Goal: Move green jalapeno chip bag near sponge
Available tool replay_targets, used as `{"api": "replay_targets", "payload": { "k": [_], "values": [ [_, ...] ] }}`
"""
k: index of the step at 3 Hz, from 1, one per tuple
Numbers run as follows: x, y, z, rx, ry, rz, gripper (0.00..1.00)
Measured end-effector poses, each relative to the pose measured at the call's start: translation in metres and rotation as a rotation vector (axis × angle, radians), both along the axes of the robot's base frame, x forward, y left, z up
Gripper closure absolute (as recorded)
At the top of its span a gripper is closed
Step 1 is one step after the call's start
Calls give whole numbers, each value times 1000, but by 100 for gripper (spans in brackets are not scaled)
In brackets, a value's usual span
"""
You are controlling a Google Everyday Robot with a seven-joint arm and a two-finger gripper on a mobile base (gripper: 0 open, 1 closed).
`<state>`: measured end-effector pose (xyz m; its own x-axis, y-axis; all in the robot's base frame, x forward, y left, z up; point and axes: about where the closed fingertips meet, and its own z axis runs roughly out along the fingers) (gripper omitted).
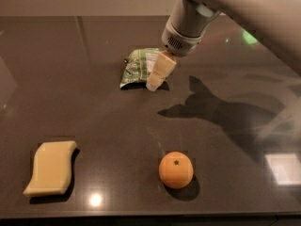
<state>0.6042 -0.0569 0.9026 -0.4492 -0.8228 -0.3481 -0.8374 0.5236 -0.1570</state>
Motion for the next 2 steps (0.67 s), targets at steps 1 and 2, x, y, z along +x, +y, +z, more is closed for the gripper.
{"api": "replay_targets", "payload": {
  "k": [1,2],
  "values": [
    [24,16,-23,19,6,-64,0],
    [47,26,-43,36,5,-86,0]
  ]
}}
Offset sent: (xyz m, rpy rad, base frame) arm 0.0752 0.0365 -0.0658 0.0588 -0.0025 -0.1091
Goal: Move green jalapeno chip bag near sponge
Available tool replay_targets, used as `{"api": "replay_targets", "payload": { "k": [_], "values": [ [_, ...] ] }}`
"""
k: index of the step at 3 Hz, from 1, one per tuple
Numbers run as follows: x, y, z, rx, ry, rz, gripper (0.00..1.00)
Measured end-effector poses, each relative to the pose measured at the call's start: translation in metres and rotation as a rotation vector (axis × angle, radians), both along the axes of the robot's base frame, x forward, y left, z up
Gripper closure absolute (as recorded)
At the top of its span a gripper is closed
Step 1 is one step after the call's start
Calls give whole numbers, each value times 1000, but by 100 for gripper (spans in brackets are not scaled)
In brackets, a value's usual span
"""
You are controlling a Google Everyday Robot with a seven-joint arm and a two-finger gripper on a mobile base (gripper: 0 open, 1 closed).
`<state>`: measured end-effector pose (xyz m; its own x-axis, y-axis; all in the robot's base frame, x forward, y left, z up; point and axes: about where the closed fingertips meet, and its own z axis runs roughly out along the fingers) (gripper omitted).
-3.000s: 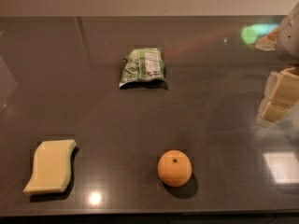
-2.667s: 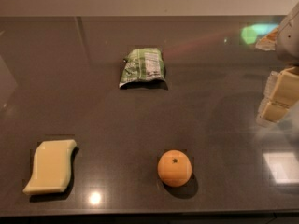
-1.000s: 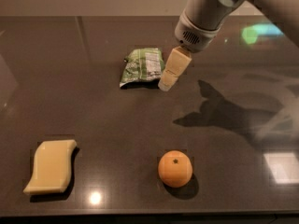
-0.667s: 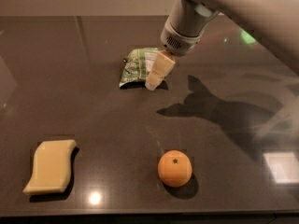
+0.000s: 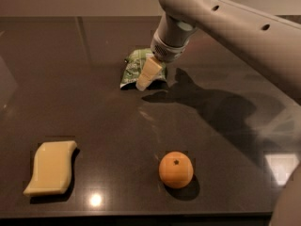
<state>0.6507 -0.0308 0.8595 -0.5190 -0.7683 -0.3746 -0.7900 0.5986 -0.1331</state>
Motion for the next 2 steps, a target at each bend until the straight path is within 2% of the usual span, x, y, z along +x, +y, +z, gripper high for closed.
{"api": "replay_targets", "payload": {
  "k": [1,2],
  "values": [
    [14,8,-17,16,-3,28,0],
    [24,11,-26,30,-2,49,19]
  ]
}}
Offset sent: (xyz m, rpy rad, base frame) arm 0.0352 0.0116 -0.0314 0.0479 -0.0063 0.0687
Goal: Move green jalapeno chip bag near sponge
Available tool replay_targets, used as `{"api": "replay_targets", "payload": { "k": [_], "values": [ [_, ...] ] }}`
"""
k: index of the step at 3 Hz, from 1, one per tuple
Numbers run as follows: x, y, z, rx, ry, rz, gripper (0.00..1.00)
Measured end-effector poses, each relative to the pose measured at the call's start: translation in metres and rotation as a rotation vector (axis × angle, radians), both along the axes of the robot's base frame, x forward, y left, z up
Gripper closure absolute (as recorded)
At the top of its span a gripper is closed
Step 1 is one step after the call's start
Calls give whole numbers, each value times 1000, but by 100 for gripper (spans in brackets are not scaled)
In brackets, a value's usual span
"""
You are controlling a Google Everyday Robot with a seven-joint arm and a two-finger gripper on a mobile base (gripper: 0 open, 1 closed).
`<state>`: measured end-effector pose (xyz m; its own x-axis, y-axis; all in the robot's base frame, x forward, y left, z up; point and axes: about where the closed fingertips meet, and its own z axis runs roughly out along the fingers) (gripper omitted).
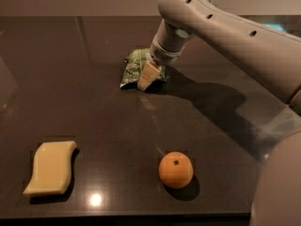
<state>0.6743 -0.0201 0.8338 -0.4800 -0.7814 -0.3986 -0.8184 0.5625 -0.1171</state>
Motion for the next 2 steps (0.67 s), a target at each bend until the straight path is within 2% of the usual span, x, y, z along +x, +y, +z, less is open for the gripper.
{"api": "replay_targets", "payload": {
  "k": [2],
  "values": [
    [-7,-2,24,82,-5,14,65]
  ]
}}
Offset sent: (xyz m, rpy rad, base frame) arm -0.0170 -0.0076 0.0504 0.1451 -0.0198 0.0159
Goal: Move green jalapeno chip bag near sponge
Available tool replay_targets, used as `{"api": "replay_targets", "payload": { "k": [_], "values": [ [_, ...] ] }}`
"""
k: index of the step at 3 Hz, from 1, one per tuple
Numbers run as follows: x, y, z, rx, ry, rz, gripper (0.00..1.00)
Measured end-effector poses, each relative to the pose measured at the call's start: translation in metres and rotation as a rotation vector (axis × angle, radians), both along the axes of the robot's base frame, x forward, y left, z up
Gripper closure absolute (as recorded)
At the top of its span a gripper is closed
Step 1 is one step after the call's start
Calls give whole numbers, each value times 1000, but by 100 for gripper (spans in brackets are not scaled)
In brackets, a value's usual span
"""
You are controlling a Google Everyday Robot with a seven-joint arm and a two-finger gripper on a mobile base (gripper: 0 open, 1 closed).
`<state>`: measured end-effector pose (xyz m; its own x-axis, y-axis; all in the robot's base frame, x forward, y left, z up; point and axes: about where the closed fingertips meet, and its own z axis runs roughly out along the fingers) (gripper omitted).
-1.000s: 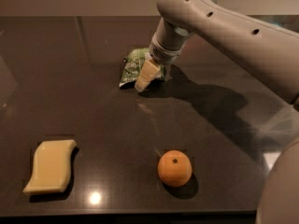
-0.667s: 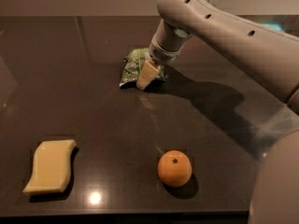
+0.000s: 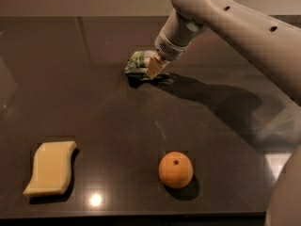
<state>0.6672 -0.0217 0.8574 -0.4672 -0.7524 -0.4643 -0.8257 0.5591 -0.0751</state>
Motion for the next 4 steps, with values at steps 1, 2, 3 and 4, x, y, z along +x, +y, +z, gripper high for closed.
{"api": "replay_targets", "payload": {
  "k": [1,2,3,4],
  "values": [
    [-24,1,24,45,-1,43,88],
    [-68,9,45,86,17,143,100],
    [-114,20,55,119,50,250,100],
    [-166,35,65,157,46,377,100]
  ]
}}
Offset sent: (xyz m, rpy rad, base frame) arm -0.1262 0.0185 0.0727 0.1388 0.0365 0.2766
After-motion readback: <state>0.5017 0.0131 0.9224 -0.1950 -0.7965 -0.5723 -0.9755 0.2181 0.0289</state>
